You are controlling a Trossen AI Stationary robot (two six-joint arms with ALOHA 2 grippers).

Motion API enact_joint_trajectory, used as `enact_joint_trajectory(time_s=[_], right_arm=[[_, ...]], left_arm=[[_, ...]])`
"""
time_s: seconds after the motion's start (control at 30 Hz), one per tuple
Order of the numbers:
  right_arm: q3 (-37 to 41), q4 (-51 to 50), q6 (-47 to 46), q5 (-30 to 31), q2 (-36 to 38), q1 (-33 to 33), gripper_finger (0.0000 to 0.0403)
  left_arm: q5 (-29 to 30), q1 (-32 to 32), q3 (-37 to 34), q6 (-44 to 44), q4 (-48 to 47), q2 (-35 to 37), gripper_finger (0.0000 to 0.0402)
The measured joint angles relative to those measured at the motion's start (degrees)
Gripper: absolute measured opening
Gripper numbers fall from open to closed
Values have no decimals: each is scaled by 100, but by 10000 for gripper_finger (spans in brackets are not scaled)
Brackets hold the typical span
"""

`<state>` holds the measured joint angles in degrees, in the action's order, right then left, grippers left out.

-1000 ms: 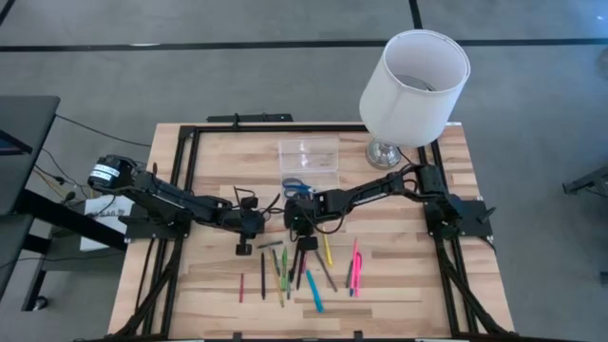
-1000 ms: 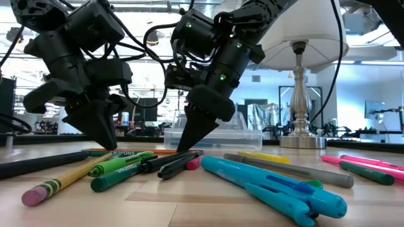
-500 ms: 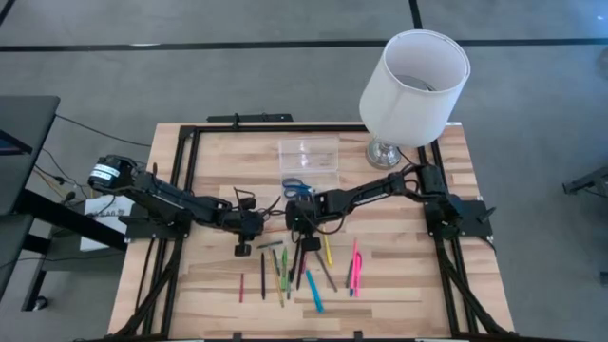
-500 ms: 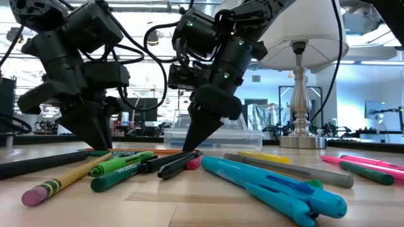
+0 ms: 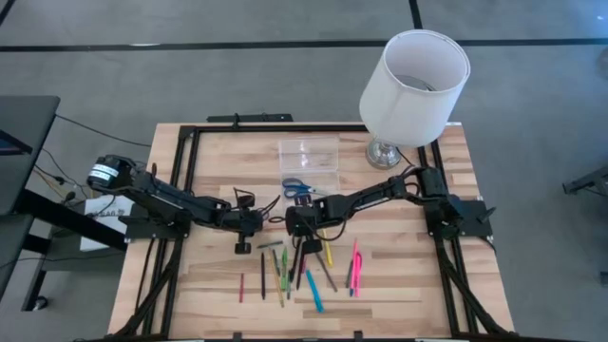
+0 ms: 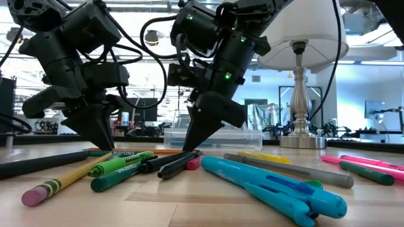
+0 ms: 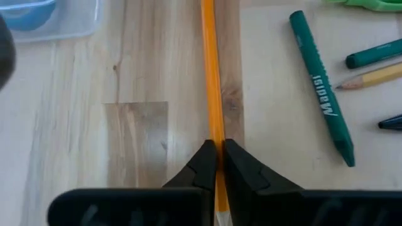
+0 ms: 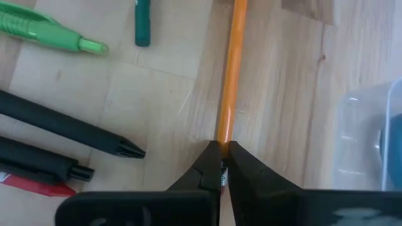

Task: Pick & place school supplies into a supply box
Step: Put the orange pencil into the supply box

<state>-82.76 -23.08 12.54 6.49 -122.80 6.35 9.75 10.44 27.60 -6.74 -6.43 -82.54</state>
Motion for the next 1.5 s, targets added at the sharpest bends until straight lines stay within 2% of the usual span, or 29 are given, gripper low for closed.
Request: enact_joint_trajectory(time_s=[0.3,0.57,0.87,1.03,1.23,1.5], right_arm=[[-7,-17,11,122,45,2,1],[-125,-223,-198,102,59,2,6],[-125,-541,-375,91,61,-10,64],[-125,-465,-396,2,61,-11,93],[-125,-254,-381,-483,61,-11,120],[-127,37,-364,-516,66,-7,141]], left_arm=[[98,31,-344,-9,556,17,2],[610,322,-369,81,727,-12,1],[1091,724,-372,-14,753,-16,3],[1049,754,-372,-59,848,-15,3],[906,756,-375,-42,1150,-17,2],[805,756,-377,-28,1260,-17,1]])
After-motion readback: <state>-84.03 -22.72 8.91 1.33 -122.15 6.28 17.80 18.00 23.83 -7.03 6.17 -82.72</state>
